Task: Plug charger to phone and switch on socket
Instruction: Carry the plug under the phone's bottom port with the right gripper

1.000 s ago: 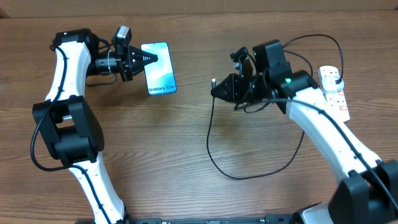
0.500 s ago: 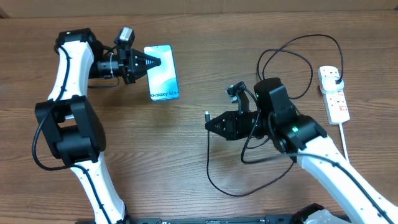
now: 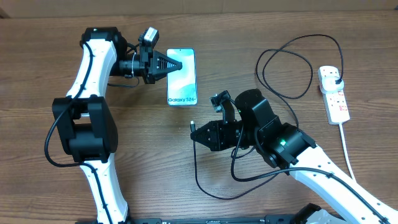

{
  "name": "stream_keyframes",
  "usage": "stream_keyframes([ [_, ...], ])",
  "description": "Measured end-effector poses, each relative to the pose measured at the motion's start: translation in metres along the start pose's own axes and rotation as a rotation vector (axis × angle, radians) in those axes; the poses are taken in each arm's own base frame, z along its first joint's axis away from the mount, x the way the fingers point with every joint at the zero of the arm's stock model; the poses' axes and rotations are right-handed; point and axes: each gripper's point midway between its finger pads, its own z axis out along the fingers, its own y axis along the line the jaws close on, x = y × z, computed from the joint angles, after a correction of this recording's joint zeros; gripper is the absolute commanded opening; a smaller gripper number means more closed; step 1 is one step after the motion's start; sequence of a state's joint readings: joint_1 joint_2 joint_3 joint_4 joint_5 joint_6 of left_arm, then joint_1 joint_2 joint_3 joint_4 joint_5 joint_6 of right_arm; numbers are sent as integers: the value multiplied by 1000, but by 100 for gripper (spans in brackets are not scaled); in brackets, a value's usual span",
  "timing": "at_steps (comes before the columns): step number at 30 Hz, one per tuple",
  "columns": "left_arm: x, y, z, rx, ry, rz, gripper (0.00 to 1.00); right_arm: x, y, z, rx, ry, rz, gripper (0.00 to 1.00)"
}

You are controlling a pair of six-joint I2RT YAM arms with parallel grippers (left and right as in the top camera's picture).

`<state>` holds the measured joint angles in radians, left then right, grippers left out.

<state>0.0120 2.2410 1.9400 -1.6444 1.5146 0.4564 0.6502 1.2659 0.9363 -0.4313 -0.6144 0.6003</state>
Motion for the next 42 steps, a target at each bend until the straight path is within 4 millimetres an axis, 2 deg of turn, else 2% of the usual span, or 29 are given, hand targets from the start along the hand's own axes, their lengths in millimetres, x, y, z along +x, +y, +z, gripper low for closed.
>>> stream_keyframes([
  [6, 4, -1, 10, 6, 22, 2, 4, -11, -5, 0, 36, -57, 7, 4],
  [16, 15, -4, 36, 11, 86, 3, 4, -16, -10, -1, 68, -84, 13, 4],
  [28, 9, -1, 37, 11, 84, 19, 5, -23, -10, -2, 72, -116, 31, 4],
  [33, 0, 1, 38, 14, 77, 26, 4, -27, -7, -2, 59, -135, 41, 4],
  [42, -11, 3, 39, 12, 71, -46, 4, -31, -7, -3, 60, -154, 91, 4],
])
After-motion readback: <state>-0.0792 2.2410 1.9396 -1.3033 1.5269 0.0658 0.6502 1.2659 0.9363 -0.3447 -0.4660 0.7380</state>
